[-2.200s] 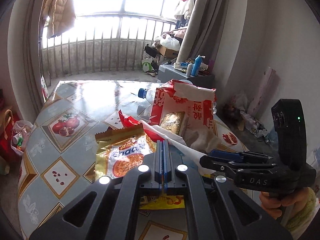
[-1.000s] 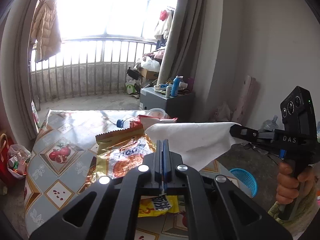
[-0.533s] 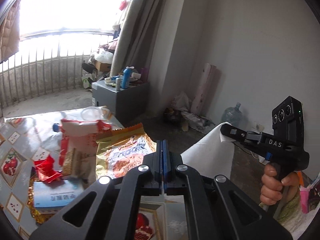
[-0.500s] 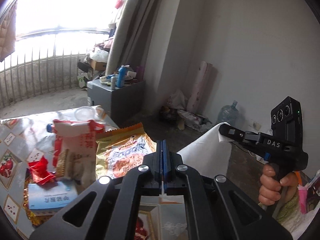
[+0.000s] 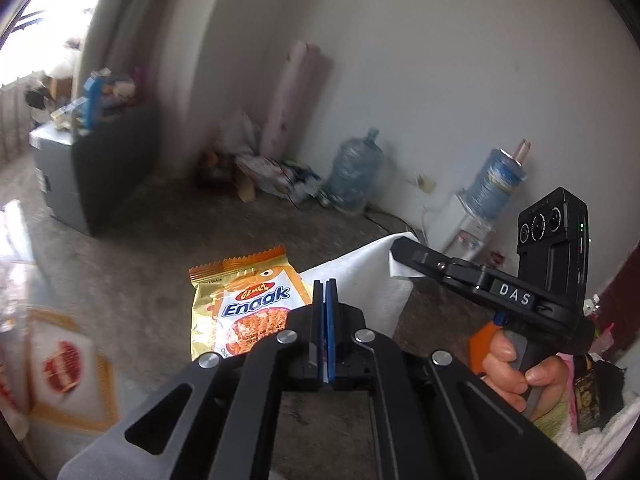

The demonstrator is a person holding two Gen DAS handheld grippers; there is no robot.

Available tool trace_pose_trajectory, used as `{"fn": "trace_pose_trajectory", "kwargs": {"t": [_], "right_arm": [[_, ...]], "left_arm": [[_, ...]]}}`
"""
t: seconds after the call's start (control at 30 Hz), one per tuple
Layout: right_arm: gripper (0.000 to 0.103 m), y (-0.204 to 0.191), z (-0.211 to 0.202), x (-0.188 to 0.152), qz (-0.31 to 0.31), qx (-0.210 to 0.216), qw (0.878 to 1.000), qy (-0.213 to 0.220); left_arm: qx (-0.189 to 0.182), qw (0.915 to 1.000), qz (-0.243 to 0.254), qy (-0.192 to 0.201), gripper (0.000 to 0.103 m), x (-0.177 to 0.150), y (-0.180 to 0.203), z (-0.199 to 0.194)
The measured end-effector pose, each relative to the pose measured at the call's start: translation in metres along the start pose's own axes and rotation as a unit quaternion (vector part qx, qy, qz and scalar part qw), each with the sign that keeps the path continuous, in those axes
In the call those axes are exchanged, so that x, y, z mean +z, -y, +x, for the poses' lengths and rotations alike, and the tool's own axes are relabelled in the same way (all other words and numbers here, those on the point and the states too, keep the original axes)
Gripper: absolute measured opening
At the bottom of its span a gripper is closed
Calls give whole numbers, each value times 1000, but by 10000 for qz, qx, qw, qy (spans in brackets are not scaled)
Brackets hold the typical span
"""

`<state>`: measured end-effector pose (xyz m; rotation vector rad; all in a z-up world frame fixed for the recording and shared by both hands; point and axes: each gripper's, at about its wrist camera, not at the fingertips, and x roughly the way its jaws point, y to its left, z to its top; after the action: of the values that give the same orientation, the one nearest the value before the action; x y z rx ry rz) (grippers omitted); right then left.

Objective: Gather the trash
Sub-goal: 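Carry tissue and Enaak packet to the wastebasket and open both tools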

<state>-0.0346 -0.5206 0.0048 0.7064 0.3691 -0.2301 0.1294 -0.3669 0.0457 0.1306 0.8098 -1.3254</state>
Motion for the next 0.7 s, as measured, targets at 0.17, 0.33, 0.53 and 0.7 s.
{"fn": "trace_pose_trajectory", "kwargs": {"t": [0.17, 0.33, 0.53, 0.7], "right_arm": [[0, 45, 29, -10, 362, -442, 9982, -205], [0, 105, 62, -24, 1077, -729, 9909, -352], [0, 165, 85, -34, 1652, -1157, 9784, -455], [27, 207, 110, -55, 2094, -1583, 9622, -725]], "left_arm": [[-333, 9923, -617, -1020, 1, 15, -12, 104], [-318, 9812, -1016, -1610, 1, 14, -24, 185], [-292, 9615, -1605, -2211, 2, 5, -41, 259], [-82, 9518, -1785, -2494, 21, -5, -42, 298]]}}
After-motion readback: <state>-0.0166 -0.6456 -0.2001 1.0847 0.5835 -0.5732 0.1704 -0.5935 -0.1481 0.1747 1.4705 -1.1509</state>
